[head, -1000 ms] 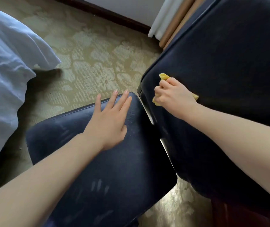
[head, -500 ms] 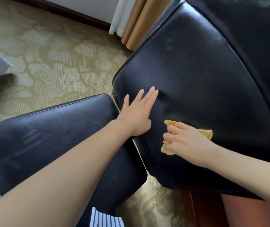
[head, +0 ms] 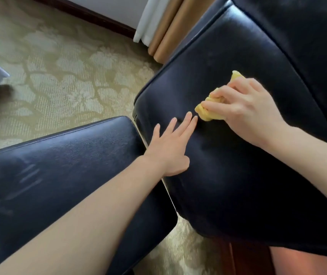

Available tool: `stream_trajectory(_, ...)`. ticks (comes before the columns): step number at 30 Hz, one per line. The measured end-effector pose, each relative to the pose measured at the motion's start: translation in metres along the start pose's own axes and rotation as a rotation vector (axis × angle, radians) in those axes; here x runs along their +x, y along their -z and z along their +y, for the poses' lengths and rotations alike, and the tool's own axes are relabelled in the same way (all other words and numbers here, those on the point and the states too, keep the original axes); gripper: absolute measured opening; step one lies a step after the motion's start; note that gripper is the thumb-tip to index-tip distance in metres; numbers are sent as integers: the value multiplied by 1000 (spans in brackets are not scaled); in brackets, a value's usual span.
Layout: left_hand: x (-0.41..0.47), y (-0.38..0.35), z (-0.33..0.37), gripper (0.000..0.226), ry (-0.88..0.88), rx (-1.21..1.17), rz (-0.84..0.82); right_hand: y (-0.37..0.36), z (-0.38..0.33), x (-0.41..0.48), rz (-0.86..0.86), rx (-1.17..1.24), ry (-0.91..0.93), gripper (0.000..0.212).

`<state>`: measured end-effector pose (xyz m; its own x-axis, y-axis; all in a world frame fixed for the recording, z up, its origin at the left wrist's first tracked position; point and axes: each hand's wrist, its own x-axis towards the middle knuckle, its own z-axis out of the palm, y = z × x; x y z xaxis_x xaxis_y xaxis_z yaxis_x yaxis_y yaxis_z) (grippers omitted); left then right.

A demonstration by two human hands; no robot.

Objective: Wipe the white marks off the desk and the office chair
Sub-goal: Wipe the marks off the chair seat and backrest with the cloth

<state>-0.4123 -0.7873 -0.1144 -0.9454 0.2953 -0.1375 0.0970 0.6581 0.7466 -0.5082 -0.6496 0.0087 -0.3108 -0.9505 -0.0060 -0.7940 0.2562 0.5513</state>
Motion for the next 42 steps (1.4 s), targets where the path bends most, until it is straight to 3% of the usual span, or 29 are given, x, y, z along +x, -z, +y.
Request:
stream_trajectory(5, -15, -4, -24, 86, -4, 35, 16, -31, -16, 75, -35, -26, -74, 23)
stream_trajectory(12, -49, -6, -92, 77, 161, 83, -50, -82, -65, 139, -222, 44, -224, 25)
stream_trajectory(17, -67, -7, -127, 71, 242, 150, -74, -120, -107, 159, -313, 77, -216, 31)
stream_trajectory(21, -69, -13, -133, 70, 262, 172, -101, -148, -134, 141, -398, 91, -62, 31)
stream_trajectory(24, -65, -18, -128, 69, 256, 175, -99, -154, -150, 102, -369, 8, 70, 30)
stream_trajectory(27, -58, -22, -116, 70, 246, 161, -75, -153, -169, 52, -661, -46, 192, 32)
stream_trajectory(30, -46, -22, -94, 74, 220, 122, -32, -133, -179, 10, -809, -81, 359, 32)
stream_trajectory(35, -21, -15, -55, 81, 123, 36, 70, -87, -174, -41, -881, 162, 280, 23)
stream_trajectory(37, -14, -12, -42, 84, 80, 18, 91, -59, -157, -49, -766, 186, 235, 10)
stream_trajectory(39, -9, -9, -37, 86, 72, -4, 89, -42, -140, -63, -667, 216, 167, 10)
stream_trajectory(42, -6, -5, -35, 89, 94, -2, 49, -18, -116, -79, -506, 220, 127, 32)
